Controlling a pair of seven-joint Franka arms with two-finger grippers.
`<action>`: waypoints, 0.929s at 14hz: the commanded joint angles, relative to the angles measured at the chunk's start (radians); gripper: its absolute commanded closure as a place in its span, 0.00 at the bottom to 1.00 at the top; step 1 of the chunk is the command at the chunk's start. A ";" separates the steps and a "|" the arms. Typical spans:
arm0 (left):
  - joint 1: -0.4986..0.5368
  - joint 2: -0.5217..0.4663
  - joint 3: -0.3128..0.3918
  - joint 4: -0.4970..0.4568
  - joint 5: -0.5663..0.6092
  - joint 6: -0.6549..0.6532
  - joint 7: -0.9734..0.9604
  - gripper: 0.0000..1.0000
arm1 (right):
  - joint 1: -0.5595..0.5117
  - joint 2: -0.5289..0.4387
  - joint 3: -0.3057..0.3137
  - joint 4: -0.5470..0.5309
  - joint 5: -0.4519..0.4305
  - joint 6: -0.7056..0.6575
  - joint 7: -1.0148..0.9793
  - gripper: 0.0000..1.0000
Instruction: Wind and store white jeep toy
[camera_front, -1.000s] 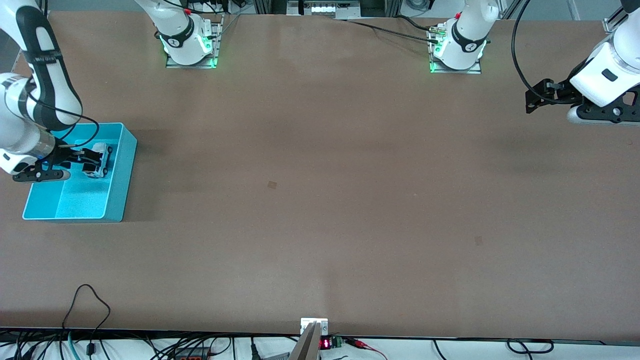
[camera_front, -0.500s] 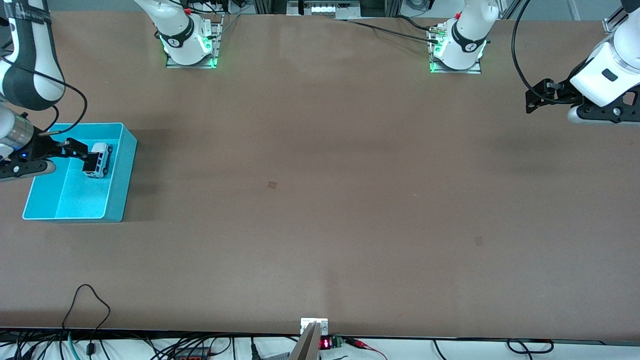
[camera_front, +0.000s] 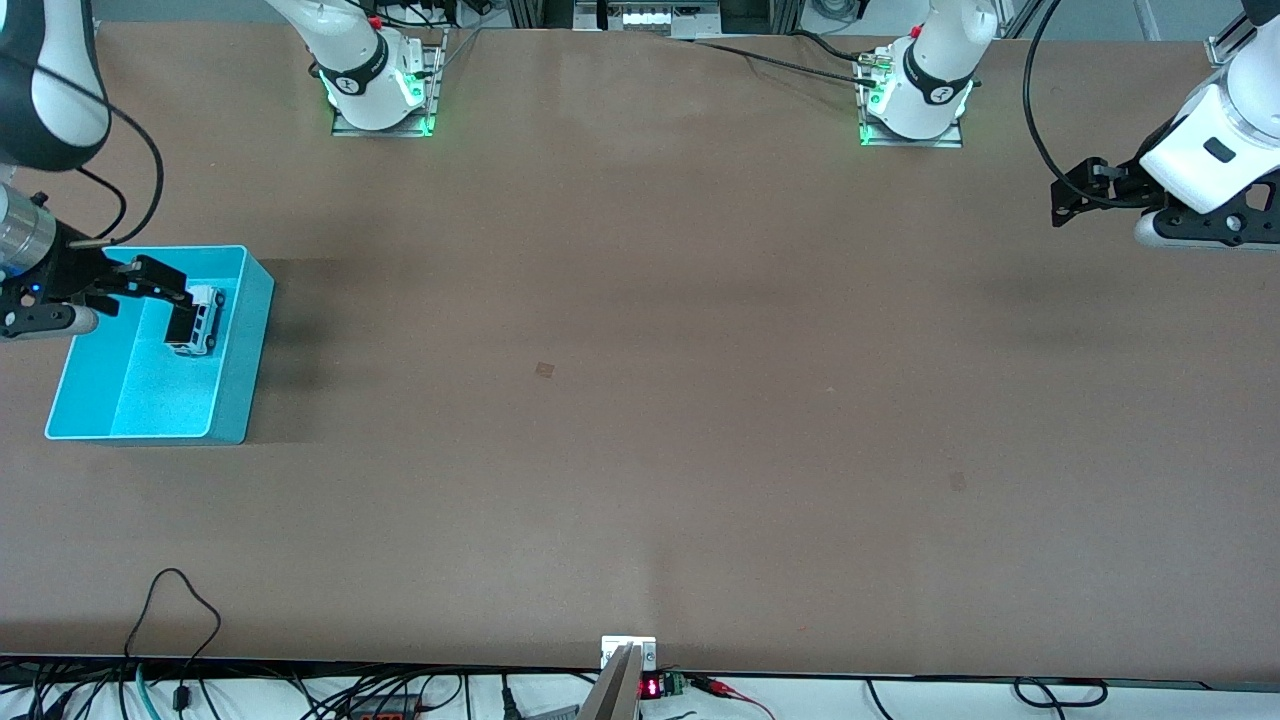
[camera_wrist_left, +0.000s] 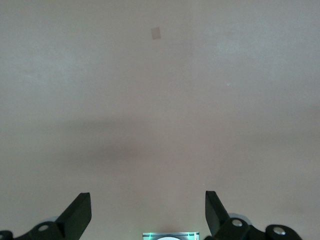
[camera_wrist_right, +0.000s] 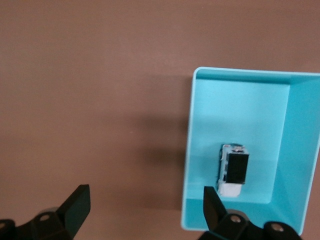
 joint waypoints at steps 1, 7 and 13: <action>0.005 -0.001 -0.006 0.019 0.016 -0.021 0.027 0.00 | 0.040 -0.035 0.009 0.066 0.013 -0.099 0.116 0.00; 0.005 -0.001 -0.006 0.019 0.016 -0.021 0.027 0.00 | 0.039 -0.090 0.073 0.156 0.014 -0.177 0.158 0.00; 0.005 -0.001 -0.006 0.019 0.016 -0.021 0.027 0.00 | 0.039 -0.124 0.095 0.183 0.013 -0.249 0.163 0.00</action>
